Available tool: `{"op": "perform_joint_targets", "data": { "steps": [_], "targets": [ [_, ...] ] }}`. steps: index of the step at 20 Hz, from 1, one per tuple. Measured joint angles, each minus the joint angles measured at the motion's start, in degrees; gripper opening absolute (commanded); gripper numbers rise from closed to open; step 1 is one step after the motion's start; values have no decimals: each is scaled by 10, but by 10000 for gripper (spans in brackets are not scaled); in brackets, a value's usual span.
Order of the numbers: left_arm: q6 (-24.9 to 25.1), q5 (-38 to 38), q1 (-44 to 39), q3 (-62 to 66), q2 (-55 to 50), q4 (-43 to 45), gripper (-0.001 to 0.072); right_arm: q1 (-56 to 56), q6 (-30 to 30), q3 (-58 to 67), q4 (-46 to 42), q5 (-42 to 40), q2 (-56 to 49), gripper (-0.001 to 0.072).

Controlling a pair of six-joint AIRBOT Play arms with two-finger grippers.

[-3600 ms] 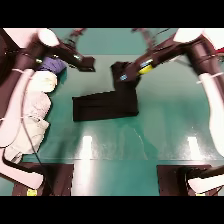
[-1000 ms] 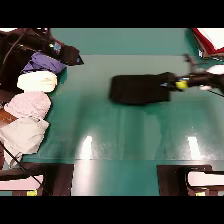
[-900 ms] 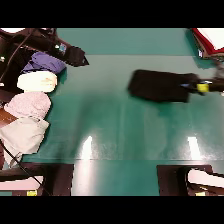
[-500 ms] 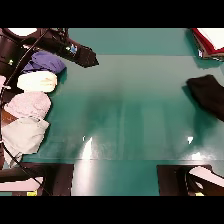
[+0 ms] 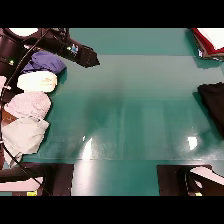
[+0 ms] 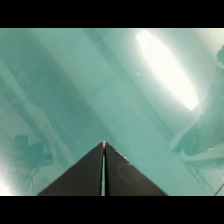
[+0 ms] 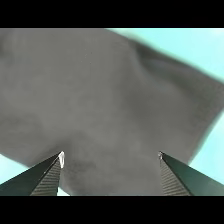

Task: Fold the shirts.

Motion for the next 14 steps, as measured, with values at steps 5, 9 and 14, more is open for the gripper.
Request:
{"op": "perform_joint_targets", "data": {
  "steps": [5,9,14],
  "targets": [
    [0,12,0,0,0,0,25,80,36,77,20,47,0,663],
    [0,16,0,0,0,0,25,247,43,95,56,92,0,538],
    [0,11,0,0,0,0,25,462,45,101,64,106,0,24]
  ]
}}
